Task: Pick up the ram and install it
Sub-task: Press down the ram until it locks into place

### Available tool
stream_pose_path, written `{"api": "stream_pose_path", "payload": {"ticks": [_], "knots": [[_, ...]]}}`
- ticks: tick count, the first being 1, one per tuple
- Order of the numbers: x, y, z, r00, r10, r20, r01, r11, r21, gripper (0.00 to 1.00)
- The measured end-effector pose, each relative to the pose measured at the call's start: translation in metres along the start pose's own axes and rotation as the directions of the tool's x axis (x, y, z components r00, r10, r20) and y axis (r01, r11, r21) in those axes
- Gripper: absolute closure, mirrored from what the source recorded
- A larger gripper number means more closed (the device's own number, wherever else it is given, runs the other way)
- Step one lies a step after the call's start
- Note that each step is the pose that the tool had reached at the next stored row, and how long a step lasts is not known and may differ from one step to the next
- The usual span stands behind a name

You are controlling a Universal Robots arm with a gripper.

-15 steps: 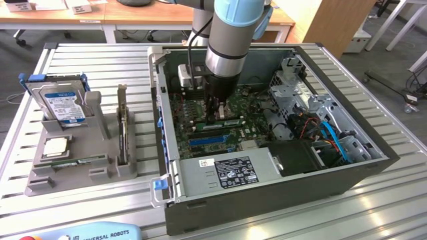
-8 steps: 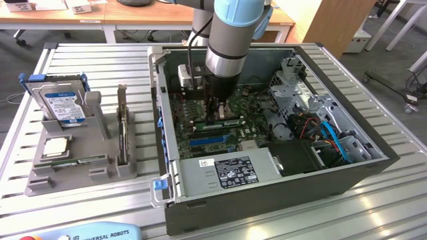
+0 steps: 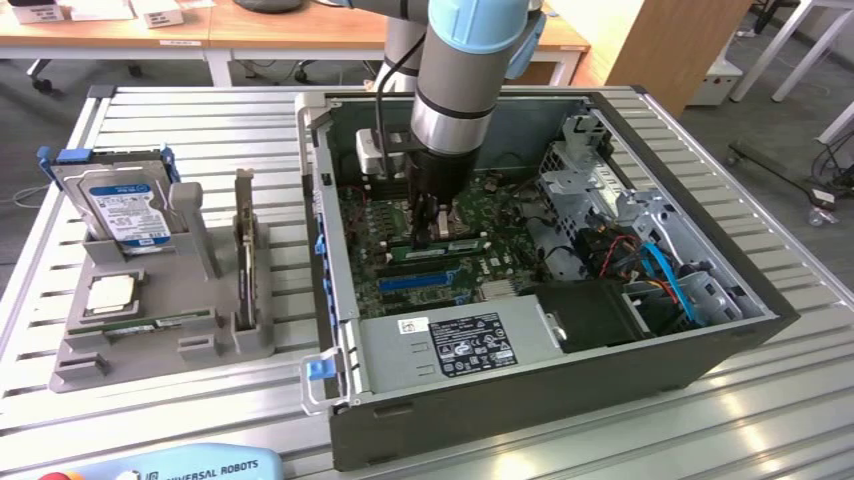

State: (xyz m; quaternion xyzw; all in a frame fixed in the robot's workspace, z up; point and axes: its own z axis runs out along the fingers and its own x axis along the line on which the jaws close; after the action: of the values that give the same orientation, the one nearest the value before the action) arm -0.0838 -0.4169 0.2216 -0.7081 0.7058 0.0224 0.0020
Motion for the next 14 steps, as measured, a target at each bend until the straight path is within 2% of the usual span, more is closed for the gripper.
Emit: {"api": "stream_pose_path", "payload": {"ticks": [6,14], "knots": [[0.000,-0.0001,-0.0010,1.0000,0.000,0.0017,0.000,1.0000,0.0014,0.90],[-0.001,0.0005,-0.0181,1.0000,0.000,0.0002,0.000,1.0000,-0.0001,0.90]]}}
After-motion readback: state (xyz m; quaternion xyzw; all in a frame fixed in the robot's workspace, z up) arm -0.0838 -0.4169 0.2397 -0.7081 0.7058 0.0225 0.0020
